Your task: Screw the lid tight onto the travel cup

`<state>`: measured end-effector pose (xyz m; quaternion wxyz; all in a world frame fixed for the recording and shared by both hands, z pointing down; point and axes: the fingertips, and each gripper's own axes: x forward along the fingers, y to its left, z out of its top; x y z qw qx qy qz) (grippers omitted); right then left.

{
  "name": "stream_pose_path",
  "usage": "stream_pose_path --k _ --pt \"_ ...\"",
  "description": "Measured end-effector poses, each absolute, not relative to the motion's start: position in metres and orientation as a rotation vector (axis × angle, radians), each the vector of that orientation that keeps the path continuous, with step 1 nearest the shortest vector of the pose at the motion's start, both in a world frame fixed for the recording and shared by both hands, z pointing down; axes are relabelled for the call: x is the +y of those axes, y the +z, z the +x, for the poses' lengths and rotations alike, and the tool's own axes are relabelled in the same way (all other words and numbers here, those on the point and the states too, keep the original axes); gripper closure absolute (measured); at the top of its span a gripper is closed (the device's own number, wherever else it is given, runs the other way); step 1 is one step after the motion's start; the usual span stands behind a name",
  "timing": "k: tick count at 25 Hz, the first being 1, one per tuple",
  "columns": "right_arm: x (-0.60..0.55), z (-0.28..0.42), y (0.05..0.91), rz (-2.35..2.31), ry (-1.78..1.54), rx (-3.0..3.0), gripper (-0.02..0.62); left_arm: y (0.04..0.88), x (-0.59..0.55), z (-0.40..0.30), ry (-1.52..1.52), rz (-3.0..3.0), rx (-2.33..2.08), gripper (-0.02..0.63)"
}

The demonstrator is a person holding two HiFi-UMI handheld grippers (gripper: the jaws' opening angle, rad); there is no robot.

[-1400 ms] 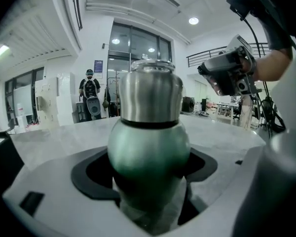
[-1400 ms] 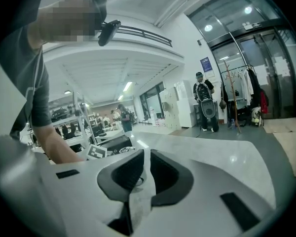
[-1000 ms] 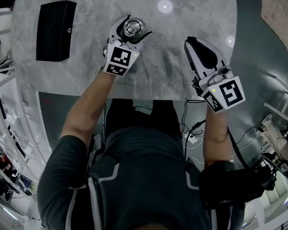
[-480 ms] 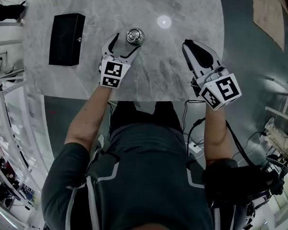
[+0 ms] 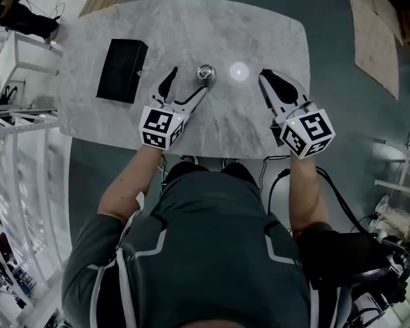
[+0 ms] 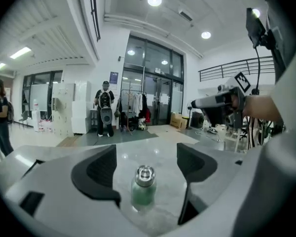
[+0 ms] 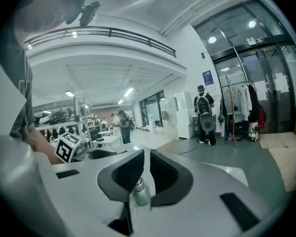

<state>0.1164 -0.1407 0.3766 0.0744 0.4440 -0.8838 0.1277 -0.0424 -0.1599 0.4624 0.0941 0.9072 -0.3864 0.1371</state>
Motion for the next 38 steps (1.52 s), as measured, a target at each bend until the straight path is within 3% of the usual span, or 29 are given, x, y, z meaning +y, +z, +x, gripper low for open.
stream_pose_path --k 3,5,9,12,15,18,25,38 --pt "-0.145 0.111 0.354 1.362 0.336 -2.662 0.538 0.416 -0.16 -0.05 0.326 2.73 -1.146 0.236" --pt "-0.148 0.108 0.336 1.382 0.271 -2.676 0.54 0.386 -0.16 -0.056 0.291 2.768 -1.136 0.345" --pt "-0.146 0.104 0.307 1.427 0.172 -2.662 0.549 0.331 -0.158 -0.073 0.199 2.806 -1.219 0.365" --pt "-0.144 0.099 0.29 1.474 0.119 -2.65 0.555 0.301 -0.156 -0.091 0.159 2.799 -1.29 0.424" --pt "-0.145 0.101 0.274 1.513 0.096 -2.65 0.563 0.278 -0.16 -0.1 0.159 2.793 -1.363 0.54" --pt "-0.151 0.108 0.264 1.546 0.097 -2.656 0.563 0.259 -0.171 -0.106 0.134 2.788 -1.435 0.589" --pt "-0.163 0.085 0.255 1.569 0.128 -2.605 0.568 0.243 -0.177 -0.157 0.108 2.658 -1.432 0.597" --pt "-0.167 0.125 0.263 1.575 0.252 -2.608 0.568 0.228 -0.189 -0.146 0.282 2.664 -1.645 0.597"
